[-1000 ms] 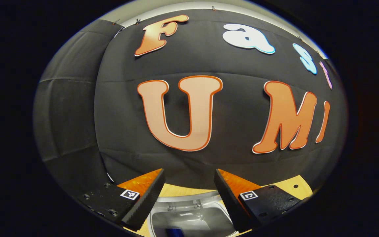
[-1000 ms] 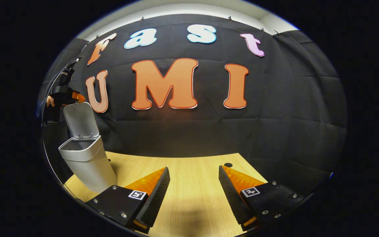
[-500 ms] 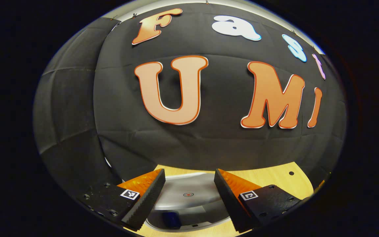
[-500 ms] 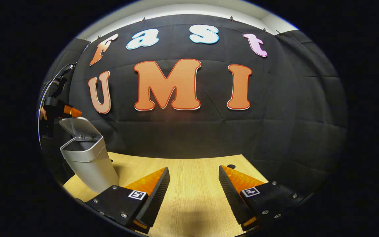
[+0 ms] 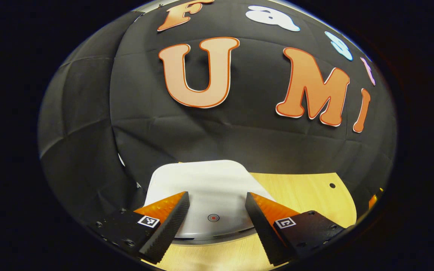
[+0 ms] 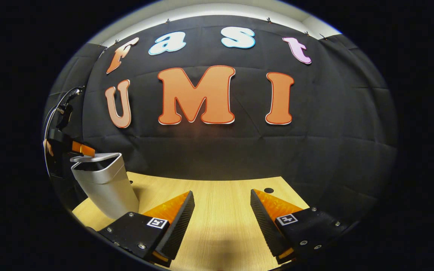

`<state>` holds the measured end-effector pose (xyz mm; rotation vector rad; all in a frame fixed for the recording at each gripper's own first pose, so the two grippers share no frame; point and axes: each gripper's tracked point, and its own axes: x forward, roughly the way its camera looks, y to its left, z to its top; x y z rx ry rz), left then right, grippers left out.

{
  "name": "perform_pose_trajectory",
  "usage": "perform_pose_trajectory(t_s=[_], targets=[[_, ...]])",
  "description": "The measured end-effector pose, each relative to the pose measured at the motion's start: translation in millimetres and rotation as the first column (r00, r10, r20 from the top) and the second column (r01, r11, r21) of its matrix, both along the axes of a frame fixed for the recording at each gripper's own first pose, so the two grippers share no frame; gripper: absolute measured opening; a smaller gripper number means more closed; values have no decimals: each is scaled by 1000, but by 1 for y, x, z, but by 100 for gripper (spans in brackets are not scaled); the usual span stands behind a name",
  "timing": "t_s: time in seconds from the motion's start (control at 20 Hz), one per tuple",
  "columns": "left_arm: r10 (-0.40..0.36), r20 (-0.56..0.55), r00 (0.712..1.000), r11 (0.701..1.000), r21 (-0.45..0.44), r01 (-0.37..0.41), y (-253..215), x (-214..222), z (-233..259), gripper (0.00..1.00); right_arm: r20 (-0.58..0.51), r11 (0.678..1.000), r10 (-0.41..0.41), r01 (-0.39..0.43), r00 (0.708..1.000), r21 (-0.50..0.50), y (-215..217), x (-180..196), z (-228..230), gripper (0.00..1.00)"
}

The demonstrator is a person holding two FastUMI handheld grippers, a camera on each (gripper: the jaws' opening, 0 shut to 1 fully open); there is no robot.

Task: Press the lid of the desktop garbage bin to open it, pick up the crumpled paper on the desktop and throw it into the bin, then pick up the pop can on the desktop and drop it into the bin, and finally close the garbage bin lid.

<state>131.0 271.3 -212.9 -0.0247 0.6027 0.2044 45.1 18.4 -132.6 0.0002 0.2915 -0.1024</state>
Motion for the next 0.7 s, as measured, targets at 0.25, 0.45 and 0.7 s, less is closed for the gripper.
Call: perform_pose_trajectory(t_s=[0.25,0.45,0.7], targets=[[7,-69,998,1000,8,-6,-3,-13,-22,97,-6,1000,2,-2,1000,0,-1,1,0,89],[26,-63,998,1000,5,-26,-2,-16,-23,98,-14,1000,7,-7,1000,-1,-1,2,-2,89],[7,-77,997,999,40,-4,-4,-17,-25,98,-21,1000,24,-24,999,3,1,3,-4,89]])
